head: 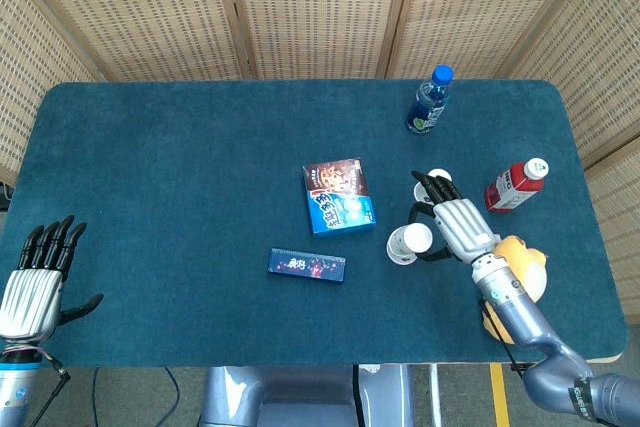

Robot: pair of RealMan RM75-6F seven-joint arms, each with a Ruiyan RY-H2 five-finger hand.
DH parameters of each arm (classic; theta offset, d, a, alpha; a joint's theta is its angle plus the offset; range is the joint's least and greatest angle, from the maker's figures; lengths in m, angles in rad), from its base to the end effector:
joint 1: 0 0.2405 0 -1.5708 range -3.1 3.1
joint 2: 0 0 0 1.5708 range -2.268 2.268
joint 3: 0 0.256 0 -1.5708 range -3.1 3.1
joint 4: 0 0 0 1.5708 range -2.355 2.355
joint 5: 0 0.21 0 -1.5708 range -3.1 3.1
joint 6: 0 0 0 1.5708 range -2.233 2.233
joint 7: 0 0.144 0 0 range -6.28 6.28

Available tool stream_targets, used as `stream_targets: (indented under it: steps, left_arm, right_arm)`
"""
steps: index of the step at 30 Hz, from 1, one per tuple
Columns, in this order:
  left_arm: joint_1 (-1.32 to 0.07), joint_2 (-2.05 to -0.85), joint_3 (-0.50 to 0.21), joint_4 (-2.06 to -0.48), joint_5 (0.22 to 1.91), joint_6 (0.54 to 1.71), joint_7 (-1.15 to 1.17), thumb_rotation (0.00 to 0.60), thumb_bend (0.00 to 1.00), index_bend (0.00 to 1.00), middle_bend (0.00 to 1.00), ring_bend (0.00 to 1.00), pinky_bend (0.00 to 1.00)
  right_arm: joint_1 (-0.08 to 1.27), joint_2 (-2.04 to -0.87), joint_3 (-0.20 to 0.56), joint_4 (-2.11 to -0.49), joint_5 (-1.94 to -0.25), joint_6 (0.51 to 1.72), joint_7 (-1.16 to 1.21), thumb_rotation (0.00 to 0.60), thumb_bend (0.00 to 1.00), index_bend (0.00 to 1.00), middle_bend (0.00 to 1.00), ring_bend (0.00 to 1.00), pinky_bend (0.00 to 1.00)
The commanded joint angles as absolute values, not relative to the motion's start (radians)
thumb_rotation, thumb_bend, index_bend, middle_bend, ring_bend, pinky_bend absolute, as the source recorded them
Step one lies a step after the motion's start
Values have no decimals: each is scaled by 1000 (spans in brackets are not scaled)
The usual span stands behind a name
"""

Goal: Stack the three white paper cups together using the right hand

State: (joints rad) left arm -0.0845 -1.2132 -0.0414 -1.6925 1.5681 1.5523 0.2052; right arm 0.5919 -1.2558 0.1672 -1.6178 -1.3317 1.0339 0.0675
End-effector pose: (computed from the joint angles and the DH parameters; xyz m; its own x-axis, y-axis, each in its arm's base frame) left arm -0.2738 0.1763 0.1292 0.4234 -0.0585 0.9041 0.9013 -0.0740 -0.4269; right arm -0.1890 -0.3270 0.0768 0.2420 -0.2374 0.9408 -0.9320 -0.3267 0.1573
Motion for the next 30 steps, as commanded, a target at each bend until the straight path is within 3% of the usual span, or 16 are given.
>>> stream_targets:
  steps: [1,9,18,30]
  left_arm:
    - [-83,-1212,-42,-1693,1568,1554,203,600,79,0,0,0,0]
    - [-85,-1214,-40,-1692,1570,1552,206,600,79,0,0,0,0]
    - [-88,-1218,-38,-1689,1569,1544,211,600,79,0,0,0,0]
    - [-88,-1222,-42,-1686,1565,1545,215,600,79,0,0,0,0]
  right_arm:
    - [594,-1266,165,-1603,-1326,1026,69,600,159,518,17,0,0]
    - [606,-1309,169,-1523,-1304,1005,67,600,158,493,4,0,0]
    - [598,-1339,152,-1455,-1294,981,94,600,156,339,0,0,0]
    - [627,-1268,217,-1516,-1270,985,64,600,156,334,0,0,0]
